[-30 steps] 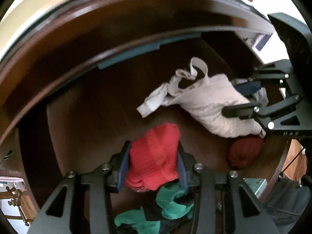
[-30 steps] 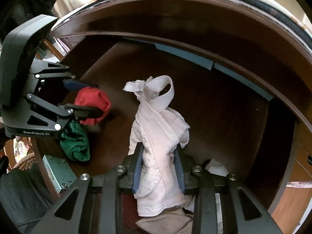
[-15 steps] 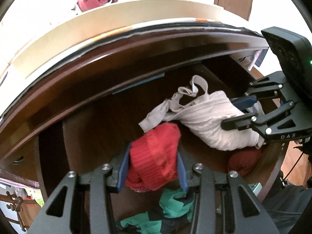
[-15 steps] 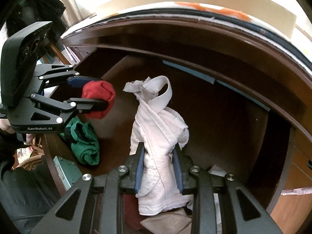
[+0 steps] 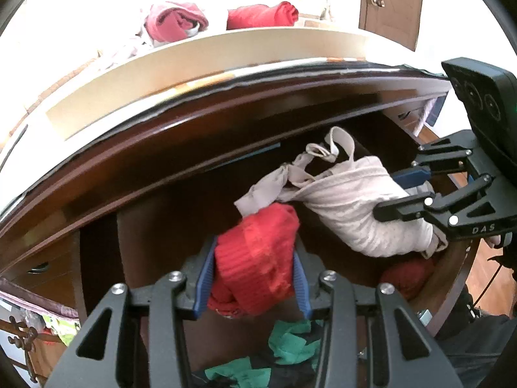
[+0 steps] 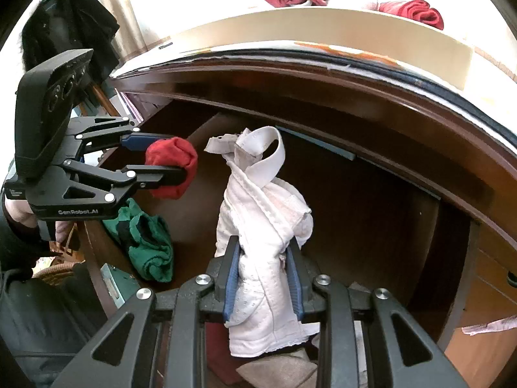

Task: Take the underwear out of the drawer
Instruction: 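Lift the red sock with the left gripper while the right gripper lifts the white garment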

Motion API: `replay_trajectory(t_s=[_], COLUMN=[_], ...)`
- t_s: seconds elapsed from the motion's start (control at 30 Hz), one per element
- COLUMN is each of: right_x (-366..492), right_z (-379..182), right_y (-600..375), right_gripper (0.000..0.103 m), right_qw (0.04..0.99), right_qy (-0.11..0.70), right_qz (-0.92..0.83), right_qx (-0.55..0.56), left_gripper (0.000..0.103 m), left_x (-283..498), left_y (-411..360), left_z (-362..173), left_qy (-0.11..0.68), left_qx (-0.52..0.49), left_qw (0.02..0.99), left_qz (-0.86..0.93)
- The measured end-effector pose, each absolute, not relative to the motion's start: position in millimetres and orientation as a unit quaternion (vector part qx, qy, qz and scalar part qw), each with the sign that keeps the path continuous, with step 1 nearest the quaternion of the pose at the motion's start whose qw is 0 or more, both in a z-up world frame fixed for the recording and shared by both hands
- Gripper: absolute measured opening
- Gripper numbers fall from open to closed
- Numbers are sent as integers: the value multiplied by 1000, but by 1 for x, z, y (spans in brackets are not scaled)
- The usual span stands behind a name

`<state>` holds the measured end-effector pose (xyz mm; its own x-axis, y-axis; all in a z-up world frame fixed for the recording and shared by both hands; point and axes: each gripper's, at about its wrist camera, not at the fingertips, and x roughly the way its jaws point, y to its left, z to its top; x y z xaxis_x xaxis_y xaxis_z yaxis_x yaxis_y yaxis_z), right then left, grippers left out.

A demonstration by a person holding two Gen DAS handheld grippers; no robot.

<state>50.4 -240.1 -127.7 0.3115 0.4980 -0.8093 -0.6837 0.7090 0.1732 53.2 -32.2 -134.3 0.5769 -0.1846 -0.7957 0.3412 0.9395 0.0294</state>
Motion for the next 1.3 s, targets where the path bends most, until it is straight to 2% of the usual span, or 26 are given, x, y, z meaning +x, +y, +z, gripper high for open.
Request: replay_trajectory(t_s=[0.9,1.3], right_x=[27,28], right_z=[-106,-106], right_y=[-275,-269], right_gripper=[28,21], right_qw=[828,833], right_qy=[400,397], right_qz=[384,377], right_qx=[-82,-84], left_gripper=[41,41], left_x=[41,41], left_y=[-14,-7], left_z=[-121,-118], left_qy=[378,367], left_qx=[56,40], left_qw=[916,922], left_qz=[-124,-119])
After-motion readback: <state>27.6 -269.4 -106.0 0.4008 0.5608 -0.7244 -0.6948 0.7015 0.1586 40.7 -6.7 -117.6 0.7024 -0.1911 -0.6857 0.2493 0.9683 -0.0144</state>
